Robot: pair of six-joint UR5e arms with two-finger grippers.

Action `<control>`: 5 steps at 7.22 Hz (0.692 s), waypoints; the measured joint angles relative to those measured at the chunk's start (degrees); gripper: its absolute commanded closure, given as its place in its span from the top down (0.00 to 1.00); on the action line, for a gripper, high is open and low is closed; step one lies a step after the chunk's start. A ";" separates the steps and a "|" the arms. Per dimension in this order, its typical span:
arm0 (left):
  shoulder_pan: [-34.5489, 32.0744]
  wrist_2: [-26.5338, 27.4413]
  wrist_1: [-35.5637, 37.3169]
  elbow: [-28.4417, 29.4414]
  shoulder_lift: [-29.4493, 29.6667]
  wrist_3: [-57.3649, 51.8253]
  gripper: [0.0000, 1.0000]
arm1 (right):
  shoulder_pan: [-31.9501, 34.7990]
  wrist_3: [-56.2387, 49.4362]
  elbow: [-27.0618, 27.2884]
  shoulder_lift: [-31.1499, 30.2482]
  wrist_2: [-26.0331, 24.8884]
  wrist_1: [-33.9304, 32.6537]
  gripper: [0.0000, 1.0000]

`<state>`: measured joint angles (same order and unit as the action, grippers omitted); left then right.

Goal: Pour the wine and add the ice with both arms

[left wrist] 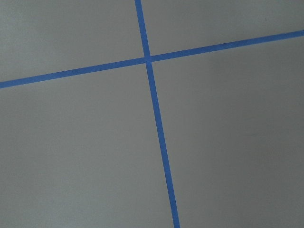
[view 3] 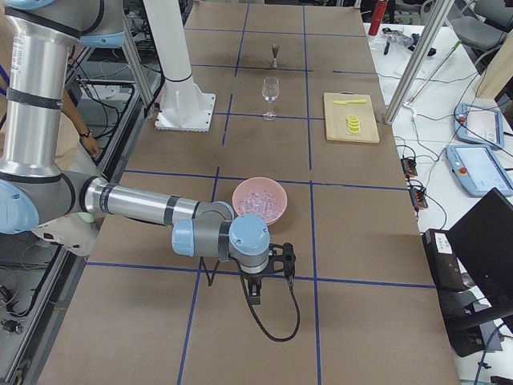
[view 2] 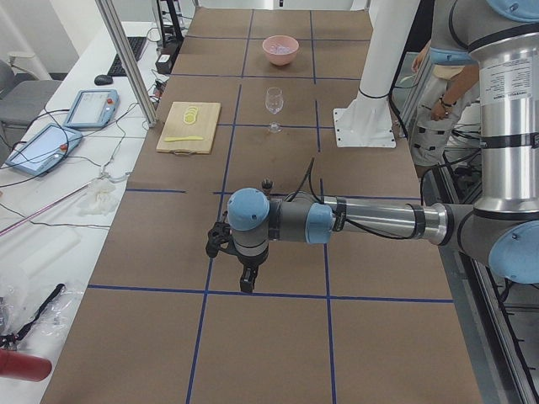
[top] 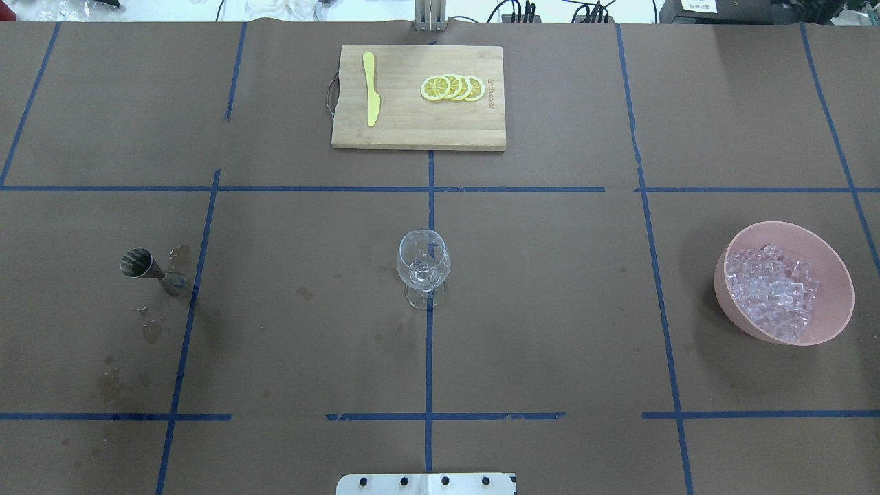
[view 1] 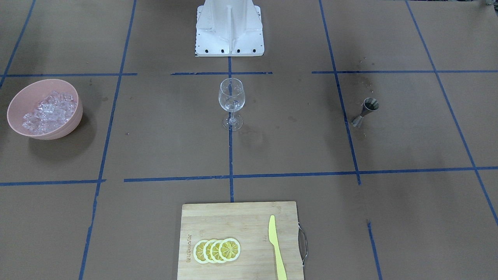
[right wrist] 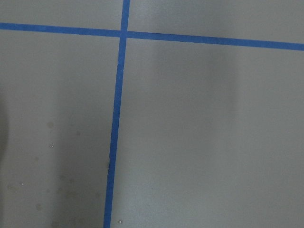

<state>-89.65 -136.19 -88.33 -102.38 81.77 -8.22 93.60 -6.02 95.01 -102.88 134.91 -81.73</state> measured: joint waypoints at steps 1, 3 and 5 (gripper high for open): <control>0.00 0.05 0.00 -0.01 0.17 0.01 1.00 | 0.00 0.05 0.00 0.00 0.02 0.00 1.00; 0.00 0.12 0.00 0.23 0.64 -0.02 1.00 | -0.05 0.18 -0.01 0.02 0.04 0.08 1.00; 0.00 0.21 -0.26 0.17 1.18 -0.06 1.00 | -0.08 0.42 0.20 0.13 0.94 3.45 1.00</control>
<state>-89.65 -135.98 -88.59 -102.21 82.95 -8.28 93.52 -5.60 95.21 -102.75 135.85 -78.29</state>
